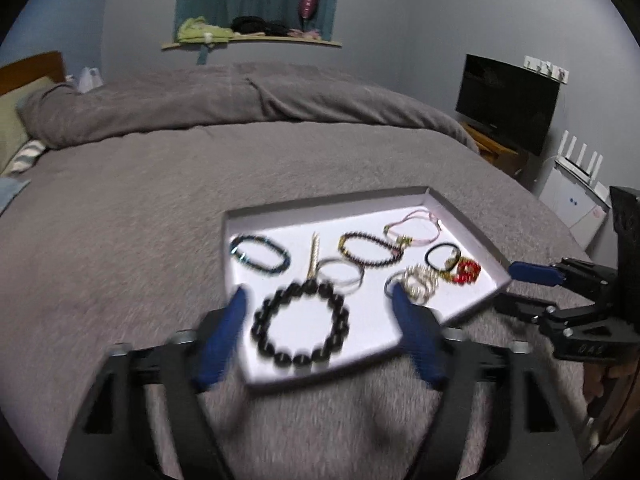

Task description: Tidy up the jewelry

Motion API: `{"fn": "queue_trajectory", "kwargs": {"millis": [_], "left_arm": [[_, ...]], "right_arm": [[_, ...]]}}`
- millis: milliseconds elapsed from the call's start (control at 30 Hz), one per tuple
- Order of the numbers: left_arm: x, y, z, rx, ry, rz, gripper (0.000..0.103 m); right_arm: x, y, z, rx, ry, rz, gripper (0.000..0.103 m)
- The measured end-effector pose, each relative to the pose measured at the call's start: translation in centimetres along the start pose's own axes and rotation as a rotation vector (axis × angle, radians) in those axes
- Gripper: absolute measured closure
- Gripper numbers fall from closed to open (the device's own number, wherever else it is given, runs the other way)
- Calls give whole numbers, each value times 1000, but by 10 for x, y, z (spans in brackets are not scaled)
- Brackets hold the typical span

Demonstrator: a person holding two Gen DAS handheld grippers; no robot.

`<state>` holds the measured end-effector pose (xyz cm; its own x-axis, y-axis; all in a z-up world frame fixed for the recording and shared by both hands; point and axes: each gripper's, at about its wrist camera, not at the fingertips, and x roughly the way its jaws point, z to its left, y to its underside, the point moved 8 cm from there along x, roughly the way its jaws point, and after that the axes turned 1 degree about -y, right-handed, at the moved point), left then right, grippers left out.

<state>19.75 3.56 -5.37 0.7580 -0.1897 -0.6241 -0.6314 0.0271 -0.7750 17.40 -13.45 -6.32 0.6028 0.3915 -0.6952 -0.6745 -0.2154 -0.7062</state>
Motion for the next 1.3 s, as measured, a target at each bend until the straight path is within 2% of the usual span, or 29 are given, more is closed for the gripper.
{"fn": "queue_trajectory", "kwargs": {"millis": [33, 67, 133, 167, 267, 333, 433, 533, 700, 833, 900, 1000, 1133, 1300], "left_arm": [[-2, 5, 0, -13, 2, 8, 15], [-4, 12, 0, -29, 11, 21, 14], [-7, 26, -1, -56, 19, 49, 8], [-8, 29, 0, -59, 6, 52, 7], [-14, 38, 0, -34, -96, 44, 5], [-17, 40, 0, -21, -136, 42, 5], [-23, 38, -1, -40, -133, 12, 5], [-25, 35, 1, -66, -165, 41, 5], [-31, 33, -2, -125, -151, 63, 5], [-29, 35, -6, -139, -145, 122, 5], [-28, 36, -6, -140, -162, 121, 5], [-30, 36, -3, -139, -219, 99, 5], [-26, 38, -10, -123, -203, 126, 5], [-23, 40, -20, -32, -249, 132, 5]], "right_arm": [[-4, 3, 2, 6, -3, 0, 37], [-6, 4, 3, 14, -6, -4, 24], [-17, 9, 2, 46, -9, -31, 9], [-20, 10, 1, 56, -6, -41, 5], [-35, 18, -1, 92, -9, -75, 5], [-40, 22, -3, 110, 16, -82, 5], [-49, 26, -8, 133, 72, -103, 5], [-56, 27, -15, 178, 103, -106, 5], [-65, 24, -20, 202, 139, -124, 5], [-66, 19, -24, 227, 193, -93, 5], [-61, 17, -23, 221, 198, -60, 5], [-57, 18, -21, 219, 208, -28, 5], [-58, 18, -15, 220, 186, -41, 5], [-53, 18, -12, 186, 223, -23, 5]]}}
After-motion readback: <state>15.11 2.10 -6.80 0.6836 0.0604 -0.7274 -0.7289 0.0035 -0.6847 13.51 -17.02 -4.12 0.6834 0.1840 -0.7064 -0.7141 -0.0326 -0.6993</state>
